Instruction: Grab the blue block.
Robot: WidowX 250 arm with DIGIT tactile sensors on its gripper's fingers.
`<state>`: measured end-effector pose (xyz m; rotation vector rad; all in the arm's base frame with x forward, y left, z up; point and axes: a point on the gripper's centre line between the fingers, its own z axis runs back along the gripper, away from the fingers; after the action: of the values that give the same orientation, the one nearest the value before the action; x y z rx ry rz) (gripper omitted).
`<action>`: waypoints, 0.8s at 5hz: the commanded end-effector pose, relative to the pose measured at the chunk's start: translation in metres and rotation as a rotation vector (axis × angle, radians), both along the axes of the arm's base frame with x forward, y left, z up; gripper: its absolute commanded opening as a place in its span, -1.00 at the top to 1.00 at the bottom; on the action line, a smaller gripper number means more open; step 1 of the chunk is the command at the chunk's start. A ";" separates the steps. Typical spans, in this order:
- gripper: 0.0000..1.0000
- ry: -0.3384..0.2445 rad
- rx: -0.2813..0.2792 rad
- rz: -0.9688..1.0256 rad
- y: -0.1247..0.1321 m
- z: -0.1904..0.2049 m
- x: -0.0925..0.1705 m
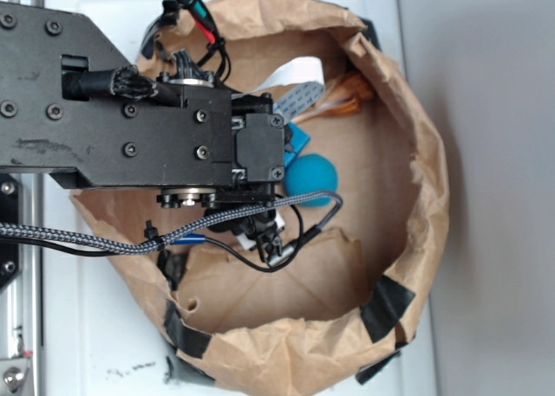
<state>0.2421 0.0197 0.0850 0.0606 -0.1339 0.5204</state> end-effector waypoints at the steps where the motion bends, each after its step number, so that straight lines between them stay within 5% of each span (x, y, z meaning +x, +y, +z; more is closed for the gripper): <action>1: -1.00 0.039 0.010 0.030 0.011 -0.008 0.023; 3: -1.00 0.057 0.080 0.071 0.014 -0.026 0.050; 4: -1.00 0.022 0.125 0.064 0.010 -0.024 0.052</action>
<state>0.2892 0.0280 0.0479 0.2077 -0.0938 0.5744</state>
